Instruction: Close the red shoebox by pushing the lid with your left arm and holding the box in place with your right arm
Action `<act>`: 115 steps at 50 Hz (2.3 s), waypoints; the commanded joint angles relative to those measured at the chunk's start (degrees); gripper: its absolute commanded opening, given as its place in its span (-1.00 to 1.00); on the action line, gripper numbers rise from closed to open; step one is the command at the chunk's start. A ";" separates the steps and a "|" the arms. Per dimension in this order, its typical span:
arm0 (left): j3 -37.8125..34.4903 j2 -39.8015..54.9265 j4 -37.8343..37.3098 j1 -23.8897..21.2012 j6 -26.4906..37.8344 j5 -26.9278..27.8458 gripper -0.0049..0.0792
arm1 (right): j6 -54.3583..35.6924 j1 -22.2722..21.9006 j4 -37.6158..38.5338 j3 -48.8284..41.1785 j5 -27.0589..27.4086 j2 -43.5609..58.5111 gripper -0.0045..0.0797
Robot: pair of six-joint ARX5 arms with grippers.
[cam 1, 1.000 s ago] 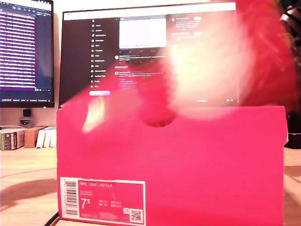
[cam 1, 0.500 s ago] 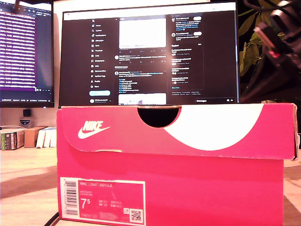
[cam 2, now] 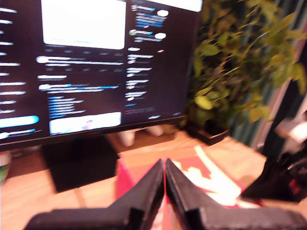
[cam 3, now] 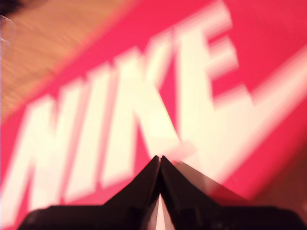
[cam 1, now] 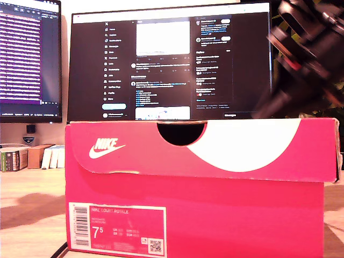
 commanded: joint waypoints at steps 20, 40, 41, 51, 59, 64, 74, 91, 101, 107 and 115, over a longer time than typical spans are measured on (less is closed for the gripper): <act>-3.82 -8.72 -4.90 3.63 4.85 -4.74 -0.93 | -3.48 -0.90 0.79 -0.42 21.68 -20.44 -0.92; -8.04 -16.52 -9.01 14.51 5.97 -0.20 -0.93 | -6.21 -9.20 -2.69 -1.31 26.84 -33.55 -0.92; -8.13 -16.72 -9.25 15.17 6.08 0.24 -0.93 | -6.21 -9.73 -3.17 -1.38 26.80 -34.16 -0.92; -8.55 -17.16 -10.43 21.18 6.34 4.92 -0.93 | -7.61 -14.25 -6.36 -1.92 26.64 -39.34 -0.92; -11.04 -17.22 -10.21 24.68 6.14 8.37 -0.93 | -5.95 -16.79 -7.02 -5.11 26.58 -44.17 -0.92; -12.76 -18.25 -9.92 24.98 5.84 8.76 -0.93 | -4.35 -17.62 -7.67 -7.91 26.77 -47.54 -0.92; -16.70 -21.53 -7.93 25.03 3.67 8.39 -0.93 | 0.83 -18.29 -9.09 -13.40 29.64 -54.84 -0.92; -21.14 -27.56 -6.32 24.04 -1.03 4.22 -0.93 | 7.15 -18.16 -10.64 -19.12 30.84 -63.54 -0.92; -24.94 -29.64 -4.92 21.03 -2.78 0.72 -0.93 | 9.20 -18.16 -10.75 -21.49 30.86 -65.66 -0.92; -26.40 -30.47 -5.11 18.58 -2.75 -2.80 -0.93 | 9.57 -18.01 -10.84 -22.34 30.91 -66.14 -0.92; -28.26 -31.80 -5.51 16.11 -2.82 -10.16 -0.93 | 10.08 -17.16 -11.39 -24.17 31.39 -66.16 -0.92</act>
